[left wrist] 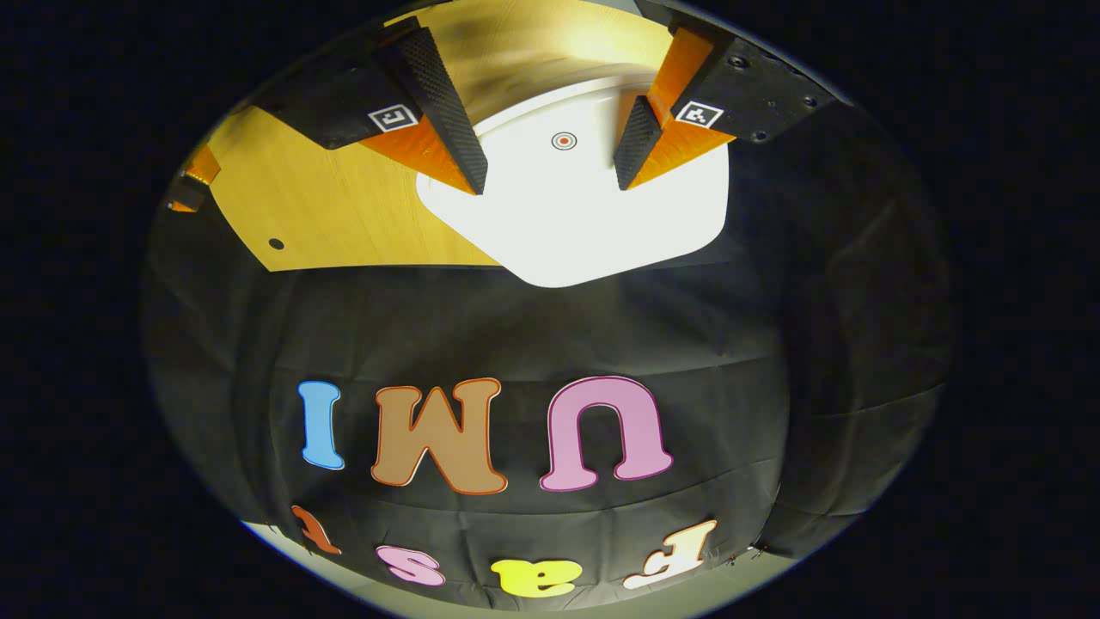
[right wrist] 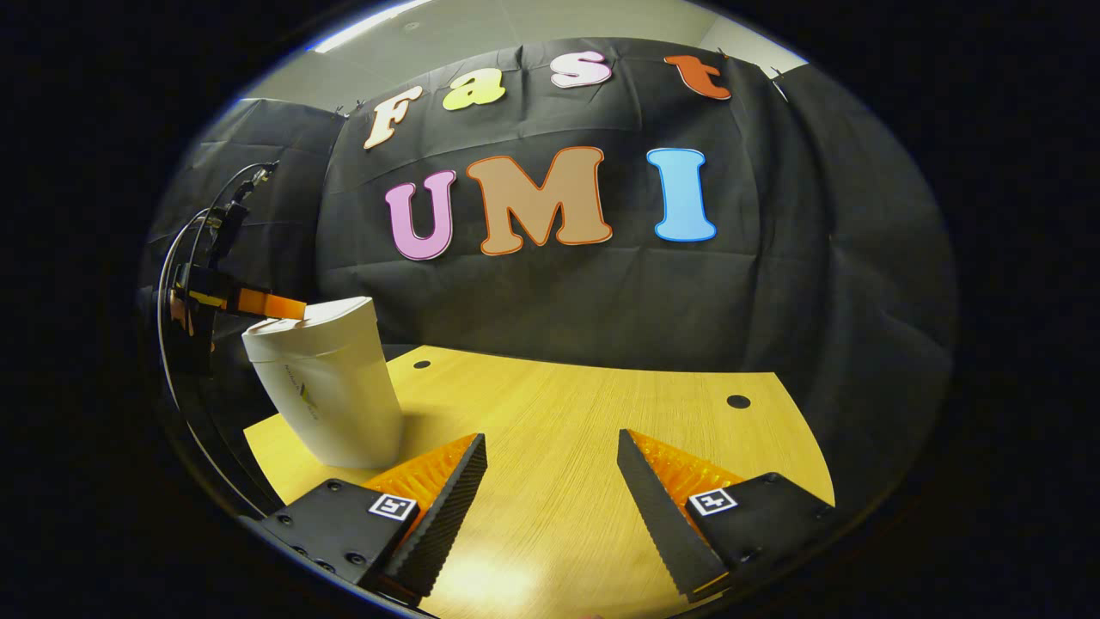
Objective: Press the lid of the desktop garbage bin to open it, pick up the crumpled paper on the desktop and throw it into the bin, then pick up the pop can on the desktop and drop it into the bin, and finally close the garbage bin lid.
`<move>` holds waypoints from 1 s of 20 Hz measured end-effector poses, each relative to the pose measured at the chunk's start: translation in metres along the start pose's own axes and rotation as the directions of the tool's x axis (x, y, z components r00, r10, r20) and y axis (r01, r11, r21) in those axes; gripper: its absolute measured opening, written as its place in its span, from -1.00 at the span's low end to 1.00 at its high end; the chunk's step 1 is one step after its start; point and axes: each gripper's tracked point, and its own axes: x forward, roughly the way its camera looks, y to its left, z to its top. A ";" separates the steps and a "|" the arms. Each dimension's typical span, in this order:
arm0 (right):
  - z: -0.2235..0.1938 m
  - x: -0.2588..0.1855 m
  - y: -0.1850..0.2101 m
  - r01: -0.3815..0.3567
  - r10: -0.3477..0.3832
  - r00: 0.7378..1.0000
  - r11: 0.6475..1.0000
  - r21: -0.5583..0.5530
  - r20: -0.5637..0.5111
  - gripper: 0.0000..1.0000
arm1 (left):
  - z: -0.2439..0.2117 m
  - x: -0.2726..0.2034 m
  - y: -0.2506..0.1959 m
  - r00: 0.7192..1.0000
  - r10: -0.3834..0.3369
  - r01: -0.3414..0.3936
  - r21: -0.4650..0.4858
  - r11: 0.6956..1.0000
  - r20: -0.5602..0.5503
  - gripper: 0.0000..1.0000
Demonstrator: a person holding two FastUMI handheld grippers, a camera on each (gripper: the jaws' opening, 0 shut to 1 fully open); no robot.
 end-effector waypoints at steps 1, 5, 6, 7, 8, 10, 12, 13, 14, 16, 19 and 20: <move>0.005 -0.001 0.000 0.000 0.000 1.000 1.000 0.021 0.008 0.93 | 0.002 0.001 -0.001 1.000 -0.009 0.009 0.013 1.000 0.013 0.83; 0.027 -0.005 -0.004 0.027 -0.030 0.998 0.999 0.046 0.056 0.97 | 0.008 0.004 0.008 0.999 0.030 -0.030 -0.005 1.000 0.033 0.85; 0.032 -0.008 -0.007 0.038 -0.041 0.997 0.998 0.048 0.069 0.98 | 0.017 0.000 0.008 0.997 0.037 -0.036 -0.004 0.999 0.065 0.85; 0.034 -0.014 -0.013 0.045 -0.049 0.995 0.998 0.054 0.084 0.97 | 0.031 -0.004 0.000 0.991 0.018 -0.018 -0.002 1.000 0.134 0.85; 0.041 -0.018 -0.014 0.054 -0.060 0.993 0.997 0.060 0.103 0.97 | 0.048 -0.011 -0.009 0.979 -0.006 0.004 0.007 1.000 0.203 0.85; 0.053 -0.027 -0.015 0.075 -0.084 0.987 0.995 0.069 0.139 0.97 | 0.081 -0.025 -0.037 0.942 -0.072 0.060 0.048 0.997 0.327 0.83; 0.066 -0.039 -0.016 0.101 -0.112 0.978 0.993 0.069 0.176 0.97 | 0.096 -0.039 -0.064 0.902 -0.131 0.108 0.080 0.991 0.411 0.82; 0.076 -0.045 -0.017 0.113 -0.125 0.971 0.991 0.068 0.204 0.97 | 0.098 -0.047 -0.083 0.880 -0.173 0.151 0.085 0.985 0.442 0.82; 0.087 -0.052 -0.016 0.126 -0.139 0.961 0.990 0.070 0.239 0.97 | 0.098 -0.054 -0.104 0.860 -0.216 0.200 0.083 0.976 0.462 0.81; 0.106 -0.065 -0.014 0.146 -0.164 0.938 0.986 0.079 0.305 0.96 | 0.097 -0.062 -0.139 0.819 -0.284 0.285 0.076 0.956 0.499 0.82; 0.121 -0.078 -0.008 0.170 -0.192 0.909 0.981 0.091 0.369 0.96 | 0.085 -0.070 -0.171 0.789 -0.338 0.355 0.068 0.932 0.513 0.82; 0.121 -0.080 -0.006 0.172 -0.197 0.906 0.980 0.098 0.375 0.96 | 0.082 -0.071 -0.177 0.785 -0.345 0.370 0.056 0.927 0.514 0.83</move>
